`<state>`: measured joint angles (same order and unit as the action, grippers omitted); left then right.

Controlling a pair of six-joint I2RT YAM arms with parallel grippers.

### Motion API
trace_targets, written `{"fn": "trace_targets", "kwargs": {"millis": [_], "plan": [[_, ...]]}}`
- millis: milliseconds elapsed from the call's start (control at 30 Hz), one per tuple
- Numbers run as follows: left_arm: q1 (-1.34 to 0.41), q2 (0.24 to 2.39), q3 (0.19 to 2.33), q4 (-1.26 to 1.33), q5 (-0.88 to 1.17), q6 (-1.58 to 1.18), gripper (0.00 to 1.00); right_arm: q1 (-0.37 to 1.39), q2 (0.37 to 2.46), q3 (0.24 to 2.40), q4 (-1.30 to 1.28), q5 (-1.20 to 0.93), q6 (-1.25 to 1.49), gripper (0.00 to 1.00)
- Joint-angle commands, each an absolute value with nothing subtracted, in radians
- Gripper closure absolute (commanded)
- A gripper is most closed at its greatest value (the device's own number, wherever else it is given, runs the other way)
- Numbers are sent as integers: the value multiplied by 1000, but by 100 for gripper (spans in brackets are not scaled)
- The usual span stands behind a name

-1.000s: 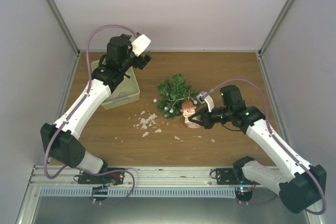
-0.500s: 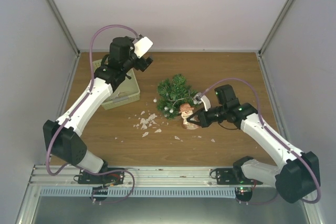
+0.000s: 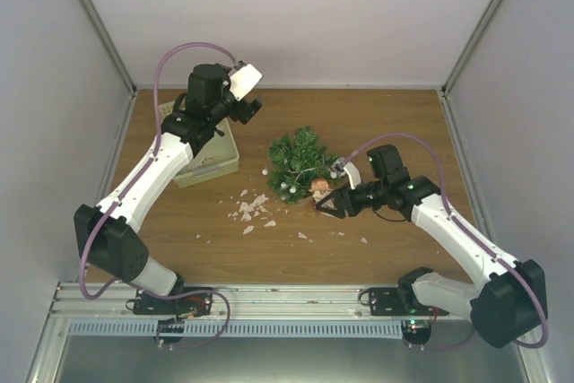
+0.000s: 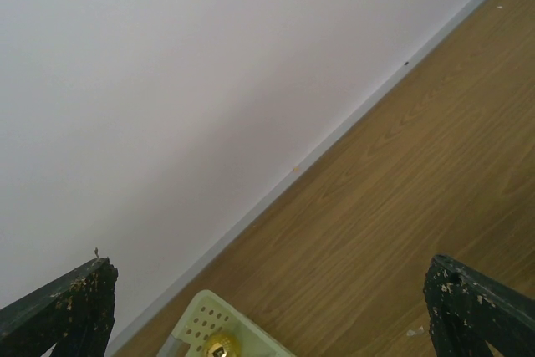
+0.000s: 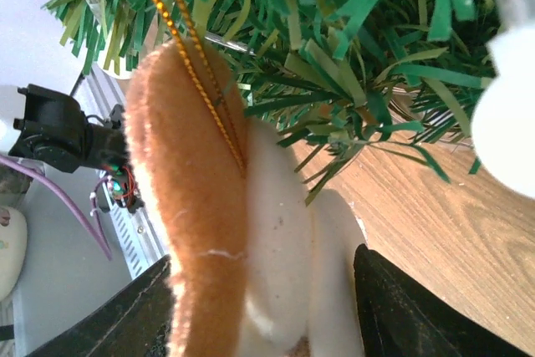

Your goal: Decorate the small christmas tree

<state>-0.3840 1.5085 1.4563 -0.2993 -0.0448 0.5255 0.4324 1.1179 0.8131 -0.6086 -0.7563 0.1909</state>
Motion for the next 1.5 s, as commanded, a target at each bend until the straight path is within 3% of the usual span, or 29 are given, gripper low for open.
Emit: {"fn": "trace_targets", "kwargs": {"millis": [0, 267, 467, 800, 1033, 1200, 1333, 1467], "plan": [[-380, 1514, 1457, -274, -32, 511, 1, 429, 1095, 814, -621, -737, 189, 43], [-380, 1519, 1466, -277, -26, 509, 1, 428, 1061, 839, -703, -637, 231, 42], [-379, 1520, 1470, -283, -22, 508, 1, 427, 1070, 902, -805, -477, 268, 35], [-378, 1506, 1458, -283, -55, 535, 1, 421, 1066, 1091, -983, -245, 299, 33], [-296, 1476, 1394, -324, -33, 536, 1, 398, 1036, 1267, -1086, -12, 292, 14], [-231, 1502, 1374, -406, 20, 562, 1, 349, 1069, 1337, -1005, 40, 275, 10], [-208, 1578, 1358, -448, -78, 614, 2, 299, 1087, 1366, -913, 95, 265, 1], [-163, 1631, 1327, -428, -75, 611, 2, 241, 1107, 1391, -870, 64, 227, 0]]}}
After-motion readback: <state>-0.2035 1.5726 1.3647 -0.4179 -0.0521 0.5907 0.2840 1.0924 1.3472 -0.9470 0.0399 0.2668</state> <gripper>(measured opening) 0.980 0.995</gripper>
